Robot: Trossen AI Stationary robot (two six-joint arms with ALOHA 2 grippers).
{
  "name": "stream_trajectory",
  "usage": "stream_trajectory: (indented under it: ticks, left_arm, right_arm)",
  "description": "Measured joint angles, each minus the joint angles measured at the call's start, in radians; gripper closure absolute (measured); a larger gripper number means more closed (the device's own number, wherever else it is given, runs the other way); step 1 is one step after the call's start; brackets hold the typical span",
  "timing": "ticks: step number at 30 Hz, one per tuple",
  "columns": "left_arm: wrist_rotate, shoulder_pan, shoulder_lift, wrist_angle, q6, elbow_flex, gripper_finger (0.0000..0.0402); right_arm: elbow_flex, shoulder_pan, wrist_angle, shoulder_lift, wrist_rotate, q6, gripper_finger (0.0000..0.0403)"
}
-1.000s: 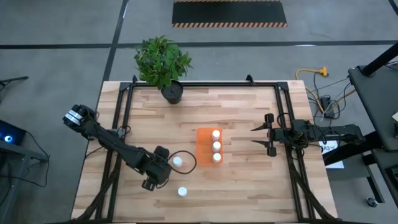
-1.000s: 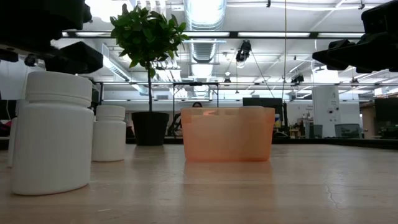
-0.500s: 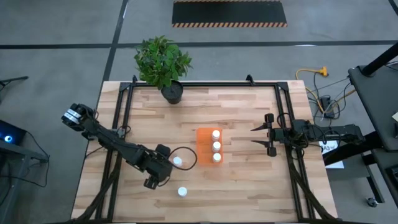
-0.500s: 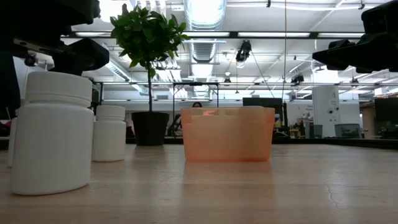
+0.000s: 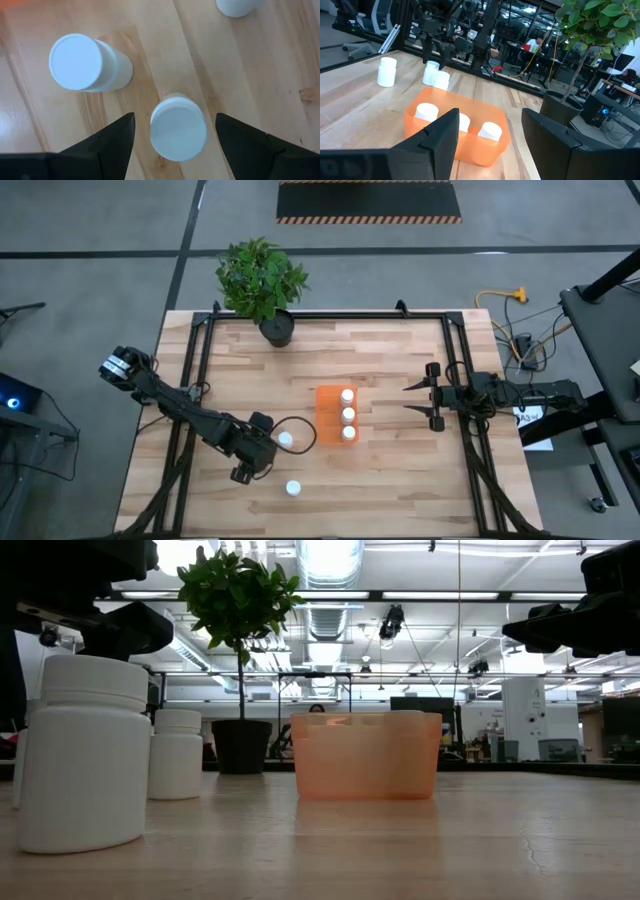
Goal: Pick and place pill bottles into a basket
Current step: Put the white pill bottle into the orange bin
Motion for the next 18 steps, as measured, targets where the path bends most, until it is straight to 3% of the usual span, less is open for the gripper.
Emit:
stream_trajectory:
  ticks: [18]
  left_arm:
    - [0.000, 0.000, 0.001, -0.006, -0.008, -0.003, 0.0144]
  right_arm:
    - [0.000, 0.000, 0.000, 0.000, 0.000, 0.000, 0.0197]
